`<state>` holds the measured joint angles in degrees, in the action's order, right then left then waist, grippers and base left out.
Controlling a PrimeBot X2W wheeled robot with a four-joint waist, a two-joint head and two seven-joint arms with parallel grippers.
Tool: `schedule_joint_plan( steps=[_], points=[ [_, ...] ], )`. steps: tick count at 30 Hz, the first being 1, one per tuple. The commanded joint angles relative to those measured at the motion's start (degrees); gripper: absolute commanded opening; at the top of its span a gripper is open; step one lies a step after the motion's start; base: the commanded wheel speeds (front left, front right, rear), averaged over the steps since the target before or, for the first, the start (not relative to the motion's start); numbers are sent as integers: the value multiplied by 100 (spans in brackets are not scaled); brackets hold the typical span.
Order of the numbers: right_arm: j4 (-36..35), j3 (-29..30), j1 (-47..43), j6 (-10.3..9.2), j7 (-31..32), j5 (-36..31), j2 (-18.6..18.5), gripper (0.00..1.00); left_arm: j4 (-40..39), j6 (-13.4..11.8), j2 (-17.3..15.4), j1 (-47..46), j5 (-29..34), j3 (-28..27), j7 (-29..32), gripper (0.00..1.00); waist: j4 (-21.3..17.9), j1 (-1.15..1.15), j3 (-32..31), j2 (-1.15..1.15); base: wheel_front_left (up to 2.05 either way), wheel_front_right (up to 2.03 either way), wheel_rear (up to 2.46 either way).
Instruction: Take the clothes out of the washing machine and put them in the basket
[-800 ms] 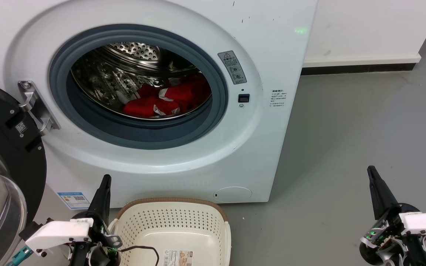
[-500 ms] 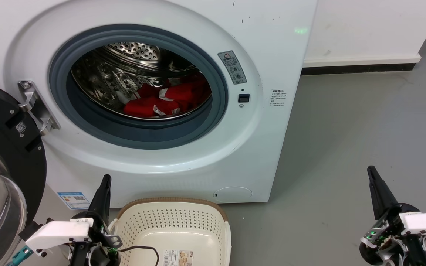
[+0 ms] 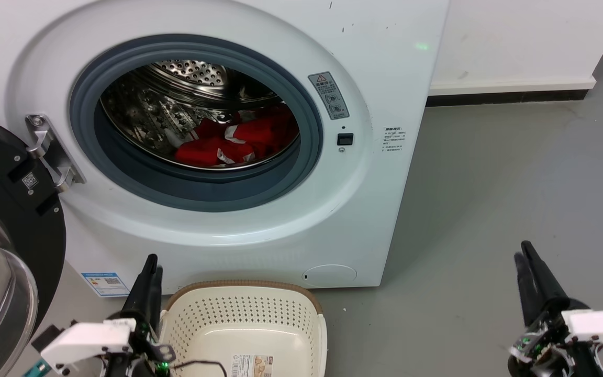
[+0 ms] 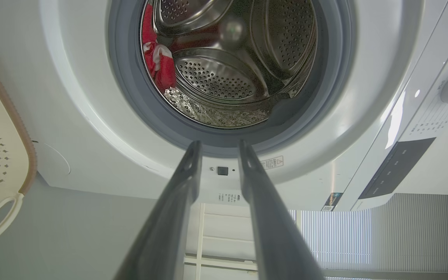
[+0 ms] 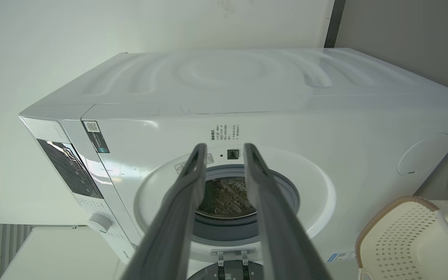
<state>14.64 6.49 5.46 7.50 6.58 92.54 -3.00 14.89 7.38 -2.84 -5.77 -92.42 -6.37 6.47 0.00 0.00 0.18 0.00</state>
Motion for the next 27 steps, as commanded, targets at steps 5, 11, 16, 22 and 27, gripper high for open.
schedule_joint_plan(
  steps=[5, 11, 16, 22, 27],
  points=[
    [39, -43, -146, -1, -89, -21, 4, 100, 46, -4, 9, 151, 21, 57, -94, 100, -1, 0, 4, 0, 0, 0, 0],
    [-105, -102, -226, -1, -264, -118, 4, 100, -77, -2, 8, 214, 101, 92, -268, 100, -4, 0, 10, 0, 0, 0, 0],
    [-189, -93, -272, -1, -401, -307, 5, 100, -80, -1, 7, 249, 305, 31, -403, 100, -8, 0, 11, 0, 0, 0, 0],
    [-134, -1, -305, -1, -555, -975, 5, 100, -144, 0, 5, 271, 661, -133, -555, 100, -15, 0, 10, 0, 0, 0, 0],
    [-152, 33, -294, -1, -675, -1578, 5, 100, -144, 1, 4, 288, 1140, -222, -676, 100, -25, 0, 16, 0, 0, 0, 0]
  ],
)
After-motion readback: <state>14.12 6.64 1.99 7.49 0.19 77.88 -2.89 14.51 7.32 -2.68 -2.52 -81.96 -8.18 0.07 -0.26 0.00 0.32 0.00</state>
